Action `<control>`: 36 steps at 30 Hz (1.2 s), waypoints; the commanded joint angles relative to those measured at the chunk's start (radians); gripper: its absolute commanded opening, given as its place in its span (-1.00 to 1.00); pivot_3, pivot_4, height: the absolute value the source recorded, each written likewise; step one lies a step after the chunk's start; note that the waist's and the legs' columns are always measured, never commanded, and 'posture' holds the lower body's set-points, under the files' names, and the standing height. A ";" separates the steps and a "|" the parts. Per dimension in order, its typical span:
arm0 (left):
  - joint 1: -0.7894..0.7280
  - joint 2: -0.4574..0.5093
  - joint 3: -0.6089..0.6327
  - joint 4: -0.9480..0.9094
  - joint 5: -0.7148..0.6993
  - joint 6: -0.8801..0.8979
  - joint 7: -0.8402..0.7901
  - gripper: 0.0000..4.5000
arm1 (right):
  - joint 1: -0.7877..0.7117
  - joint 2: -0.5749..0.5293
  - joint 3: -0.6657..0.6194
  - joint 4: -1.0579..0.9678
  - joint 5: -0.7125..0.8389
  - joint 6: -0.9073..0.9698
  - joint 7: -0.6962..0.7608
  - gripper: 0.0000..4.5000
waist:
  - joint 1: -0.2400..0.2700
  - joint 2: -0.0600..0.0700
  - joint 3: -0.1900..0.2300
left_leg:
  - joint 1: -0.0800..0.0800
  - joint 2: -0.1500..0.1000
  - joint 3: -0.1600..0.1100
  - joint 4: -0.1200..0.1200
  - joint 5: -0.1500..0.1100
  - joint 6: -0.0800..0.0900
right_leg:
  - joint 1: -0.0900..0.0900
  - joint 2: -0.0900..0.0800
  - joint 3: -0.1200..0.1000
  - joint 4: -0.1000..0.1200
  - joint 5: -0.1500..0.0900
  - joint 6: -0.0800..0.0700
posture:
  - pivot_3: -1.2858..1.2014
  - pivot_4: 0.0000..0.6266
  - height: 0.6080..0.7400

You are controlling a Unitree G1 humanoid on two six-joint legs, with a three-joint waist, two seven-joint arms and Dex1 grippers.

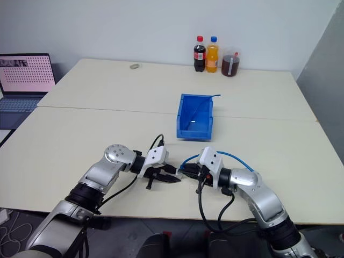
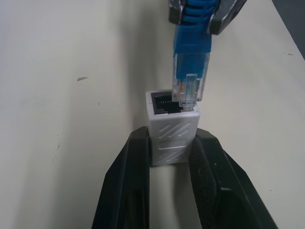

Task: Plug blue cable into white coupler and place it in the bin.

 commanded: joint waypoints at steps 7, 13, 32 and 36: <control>0.025 -0.002 -0.033 0.014 0.036 -0.004 -0.012 -0.64 | -0.007 0.003 -0.015 0.014 -0.001 0.012 0.011 -0.99 | 0.000 0.000 0.000 | 0.000 0.000 0.000 0.000 0.000 0.000 | 0.000 0.000 0.000 0.000 0.000 0.000 | 0.03 -0.52 1.00; 0.028 -0.005 -0.033 0.011 0.038 -0.002 -0.007 -0.64 | -0.010 -0.009 0.011 0.007 -0.024 0.027 0.016 -0.99 | 0.000 0.000 -0.001 | 0.000 0.000 0.000 0.000 0.000 0.000 | 0.000 0.000 0.000 0.000 0.000 0.000 | 0.03 -0.52 1.00; 0.028 -0.019 -0.031 0.017 0.049 0.007 0.004 -0.64 | -0.036 -0.033 0.086 0.012 -0.120 0.024 0.027 -0.99 | 0.000 0.002 -0.004 | 0.003 0.000 -0.001 0.001 0.000 0.000 | 0.005 0.000 -0.001 0.000 0.000 0.000 | 0.03 -0.52 1.00; 0.033 -0.021 -0.028 0.014 0.050 0.011 0.007 -0.64 | -0.037 -0.027 0.090 0.019 -0.124 0.038 0.021 -0.99 | 0.000 0.002 -0.005 | 0.006 0.000 -0.001 0.001 0.000 0.000 | 0.008 0.000 -0.001 -0.001 0.000 0.000 | 0.03 -0.52 1.00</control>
